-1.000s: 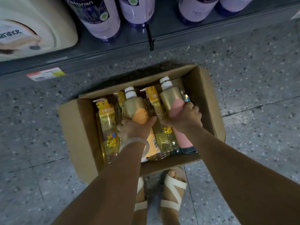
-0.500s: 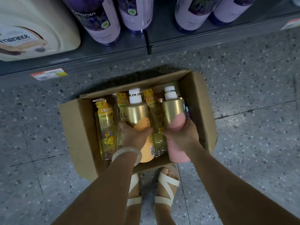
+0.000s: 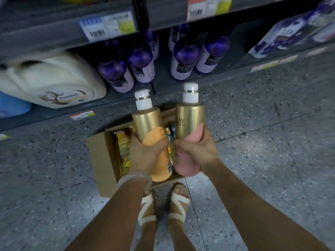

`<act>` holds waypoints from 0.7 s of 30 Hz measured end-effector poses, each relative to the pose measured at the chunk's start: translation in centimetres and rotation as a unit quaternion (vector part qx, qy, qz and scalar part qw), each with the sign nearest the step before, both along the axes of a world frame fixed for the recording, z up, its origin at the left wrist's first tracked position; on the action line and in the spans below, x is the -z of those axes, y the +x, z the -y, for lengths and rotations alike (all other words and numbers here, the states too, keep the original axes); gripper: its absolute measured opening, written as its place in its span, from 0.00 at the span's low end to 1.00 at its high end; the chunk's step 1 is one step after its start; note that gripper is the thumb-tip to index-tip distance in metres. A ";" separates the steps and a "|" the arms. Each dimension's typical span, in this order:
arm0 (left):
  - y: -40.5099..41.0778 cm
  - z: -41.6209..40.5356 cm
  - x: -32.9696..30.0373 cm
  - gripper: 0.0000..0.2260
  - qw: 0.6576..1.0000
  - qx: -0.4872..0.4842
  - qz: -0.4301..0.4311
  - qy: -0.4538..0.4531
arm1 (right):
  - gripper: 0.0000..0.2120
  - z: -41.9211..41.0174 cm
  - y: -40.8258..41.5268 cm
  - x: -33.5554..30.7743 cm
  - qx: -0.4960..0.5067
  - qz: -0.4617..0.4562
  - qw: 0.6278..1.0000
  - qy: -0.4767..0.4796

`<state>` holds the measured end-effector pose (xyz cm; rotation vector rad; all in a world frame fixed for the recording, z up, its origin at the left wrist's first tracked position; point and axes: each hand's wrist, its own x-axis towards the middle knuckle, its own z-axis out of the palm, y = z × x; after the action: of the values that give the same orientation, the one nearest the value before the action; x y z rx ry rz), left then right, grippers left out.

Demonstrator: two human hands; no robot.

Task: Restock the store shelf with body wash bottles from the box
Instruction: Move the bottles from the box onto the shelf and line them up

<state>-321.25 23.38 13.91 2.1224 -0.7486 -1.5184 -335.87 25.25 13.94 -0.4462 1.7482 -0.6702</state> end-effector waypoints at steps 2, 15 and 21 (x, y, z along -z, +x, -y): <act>-0.4 0.7 -3.8 0.29 1.000 0.002 0.004 -0.031 | 0.30 0.6 -0.5 -3.7 0.000 -0.017 0.999 -0.034; -1.6 5.3 -33.1 0.30 0.966 0.034 -0.053 -0.251 | 0.39 3.6 -2.4 -33.5 0.006 -0.078 0.964 -0.256; -1.0 5.2 -45.4 0.28 0.928 0.059 -0.067 -0.362 | 0.28 3.3 -2.4 -45.7 0.000 -0.099 0.930 -0.354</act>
<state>-322.21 18.17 59.32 1.4272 -1.1802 -1.1650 -338.23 21.93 59.60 -1.0354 1.6486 -1.2969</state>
